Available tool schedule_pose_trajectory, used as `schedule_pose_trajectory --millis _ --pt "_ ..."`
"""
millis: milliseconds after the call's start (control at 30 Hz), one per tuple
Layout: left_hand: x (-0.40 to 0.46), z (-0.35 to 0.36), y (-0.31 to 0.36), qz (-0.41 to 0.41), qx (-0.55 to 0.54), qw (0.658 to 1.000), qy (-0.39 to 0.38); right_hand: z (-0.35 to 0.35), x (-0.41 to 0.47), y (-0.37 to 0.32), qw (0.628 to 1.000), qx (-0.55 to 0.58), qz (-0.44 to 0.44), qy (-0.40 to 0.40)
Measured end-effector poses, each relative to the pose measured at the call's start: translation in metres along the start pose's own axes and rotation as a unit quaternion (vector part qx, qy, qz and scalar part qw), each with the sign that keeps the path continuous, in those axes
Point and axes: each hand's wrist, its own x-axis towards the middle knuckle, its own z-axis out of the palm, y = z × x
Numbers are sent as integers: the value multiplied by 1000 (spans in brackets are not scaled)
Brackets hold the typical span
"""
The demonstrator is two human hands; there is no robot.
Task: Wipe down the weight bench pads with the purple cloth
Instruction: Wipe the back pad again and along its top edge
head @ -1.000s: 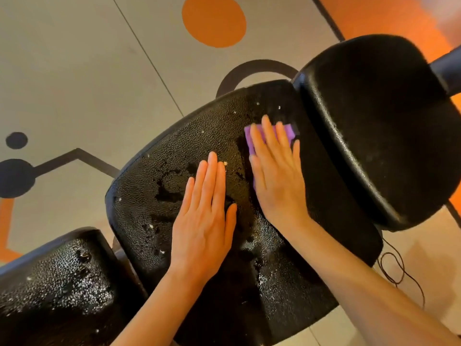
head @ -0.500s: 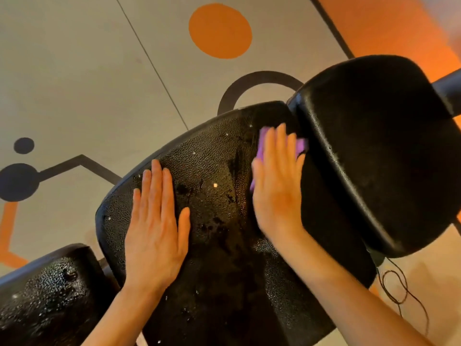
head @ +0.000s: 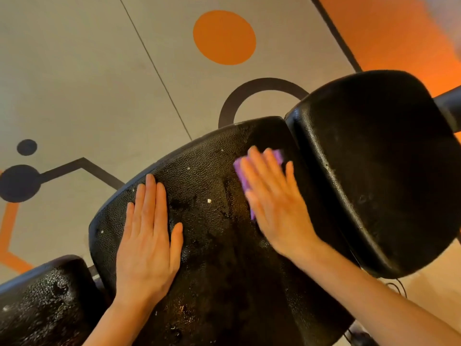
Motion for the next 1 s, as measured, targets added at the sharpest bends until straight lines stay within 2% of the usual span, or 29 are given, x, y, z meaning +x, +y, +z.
schedule_pose_trajectory --millis 33,100,133,167,233,267,300,333,367,400,467,500,533,567,633,700,733,767,833,900,933,967,1000 --pt "0 0 0 0 1 1000 0 -3 22 4 997 19 71 30" --pt "0 2 0 -3 10 1000 1 -7 62 -10 966 54 236 90" --pt "0 2 0 -4 13 1000 0 -3 69 -27 959 45 259 107" --pt "0 2 0 -5 12 1000 0 4 66 -46 967 31 224 114" --pt "0 2 0 -8 7 1000 1 16 45 -78 997 8 35 75" --pt "0 1 1 -8 8 1000 -2 17 34 -79 998 -5 -49 47" --pt "0 1 1 -7 9 1000 -4 15 31 -69 994 -24 -104 33" --pt "-1 0 1 -6 9 1000 -2 11 36 -52 992 -37 -115 38" --pt "0 0 1 -5 7 1000 1 8 43 -34 996 -30 -72 49" --pt "0 0 0 -2 5 1000 1 3 52 -17 998 0 18 66" --pt "0 1 -1 3 7 1000 1 -5 64 0 971 56 206 103" --pt "0 1 -1 3 7 1000 3 -4 65 -9 961 57 243 118" --pt "-1 1 -1 3 5 1000 6 -1 63 -27 965 52 226 124" --pt "-1 1 -1 4 5 1000 7 4 60 -48 978 48 164 116" --pt "0 2 -1 8 7 1000 8 11 50 -78 997 25 -15 71" --pt "-1 2 -2 10 5 1000 11 9 47 -68 990 -34 -137 30" --pt "-1 1 -2 12 3 1000 13 6 50 -51 988 -46 -145 25" --pt "-1 1 -2 14 2 1000 14 1 52 -35 993 -39 -110 30" --pt "-1 1 -2 19 2 1000 13 -7 57 -5 995 14 73 74" --pt "-2 1 -2 16 2 1000 16 -7 62 -7 961 59 247 113" --pt "-2 1 -2 15 1 1000 17 -2 62 -23 953 58 270 123" --pt "-2 1 -2 14 2 1000 18 4 60 -42 961 51 238 129" --pt "-2 1 -2 15 2 1000 18 9 54 -63 978 47 161 127"
